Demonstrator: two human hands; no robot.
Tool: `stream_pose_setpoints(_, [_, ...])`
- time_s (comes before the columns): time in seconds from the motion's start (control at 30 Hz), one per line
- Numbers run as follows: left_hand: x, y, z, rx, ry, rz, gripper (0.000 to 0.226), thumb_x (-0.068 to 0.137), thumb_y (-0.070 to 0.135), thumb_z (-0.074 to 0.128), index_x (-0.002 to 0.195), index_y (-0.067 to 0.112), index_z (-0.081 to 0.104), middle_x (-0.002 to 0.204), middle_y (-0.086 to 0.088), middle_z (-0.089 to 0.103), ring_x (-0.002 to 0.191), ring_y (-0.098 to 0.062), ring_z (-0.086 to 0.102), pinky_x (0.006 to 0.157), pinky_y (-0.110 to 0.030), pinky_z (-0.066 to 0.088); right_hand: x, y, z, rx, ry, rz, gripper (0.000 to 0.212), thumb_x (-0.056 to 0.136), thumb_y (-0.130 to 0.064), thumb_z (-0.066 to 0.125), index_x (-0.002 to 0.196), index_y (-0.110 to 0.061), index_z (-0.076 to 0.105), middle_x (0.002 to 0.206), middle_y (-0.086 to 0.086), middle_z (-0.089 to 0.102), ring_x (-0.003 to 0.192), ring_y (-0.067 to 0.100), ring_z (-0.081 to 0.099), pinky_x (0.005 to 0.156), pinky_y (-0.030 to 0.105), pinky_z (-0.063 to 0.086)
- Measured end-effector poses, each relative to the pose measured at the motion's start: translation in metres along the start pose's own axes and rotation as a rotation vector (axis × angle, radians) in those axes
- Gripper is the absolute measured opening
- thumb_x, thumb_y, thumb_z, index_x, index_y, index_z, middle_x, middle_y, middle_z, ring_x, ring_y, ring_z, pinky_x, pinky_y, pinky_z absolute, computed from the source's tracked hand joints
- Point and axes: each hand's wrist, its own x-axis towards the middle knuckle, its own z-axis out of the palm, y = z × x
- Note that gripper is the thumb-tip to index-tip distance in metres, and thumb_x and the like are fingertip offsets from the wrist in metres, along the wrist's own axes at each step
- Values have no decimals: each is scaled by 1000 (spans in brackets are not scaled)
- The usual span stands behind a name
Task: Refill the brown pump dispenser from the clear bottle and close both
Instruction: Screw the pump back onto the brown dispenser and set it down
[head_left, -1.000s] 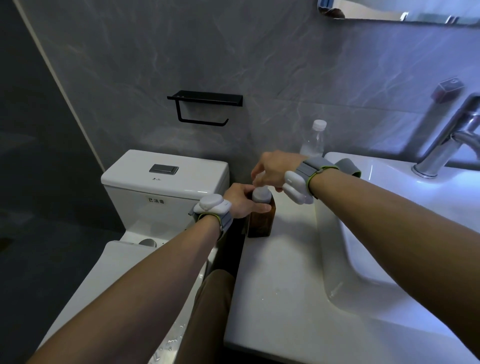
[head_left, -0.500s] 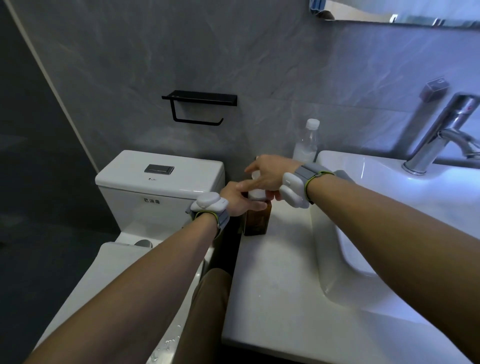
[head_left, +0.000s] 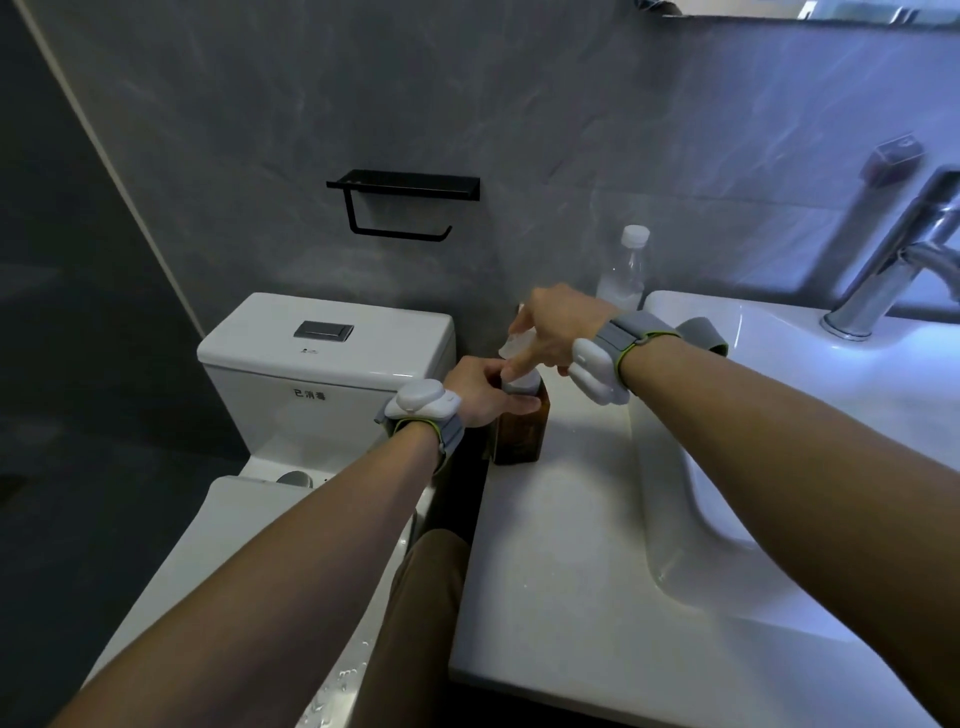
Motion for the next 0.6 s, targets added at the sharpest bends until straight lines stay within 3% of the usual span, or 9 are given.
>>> stream_pose_setpoints(0.17, [-1,0,0,16,1,5,47,73,28,81,116,15,67,99,2,61,99,-20,59,89,-32,47,0,6,6,122,-2,11,64,76,-41,77,131,-15,57,90,2,61,58,10,53,56,20,46])
stream_pose_setpoints(0.23, [-1,1,0,26,-6,23,43,72,29,81,111,17,68,99,2,63,100,-21,61,91,-35,49,-2,8,8,117,-3,21,65,76,-42,76,131,-15,57,94,3,62,68,17,59,65,26,49])
stream_pose_setpoints(0.33, [-4,4,-4,54,-27,61,37,73,28,81,106,18,68,93,3,64,92,-18,61,81,-29,46,-3,10,12,70,-29,63,61,79,-38,74,131,-13,55,115,11,66,87,27,64,78,34,51])
stream_pose_setpoints(0.43, [-7,2,-6,65,-91,74,57,70,19,83,123,15,62,104,3,65,100,-16,61,85,-24,43,-6,16,22,54,-85,125,74,78,-36,76,140,-14,44,128,13,61,111,33,61,83,32,46])
stream_pose_setpoints(0.53, [-8,-5,-5,150,-72,49,74,65,17,86,132,17,54,122,-3,66,114,-22,60,99,-31,45,-11,24,38,33,-83,148,84,73,-34,80,144,-18,37,131,10,60,110,31,63,84,31,48])
stream_pose_setpoints(0.6, [-6,-6,-4,237,-43,50,80,65,19,86,135,18,50,129,-3,63,119,-24,58,100,-32,43,-11,26,45,15,-102,131,79,78,-31,77,144,-17,37,129,10,61,108,29,64,81,30,47])
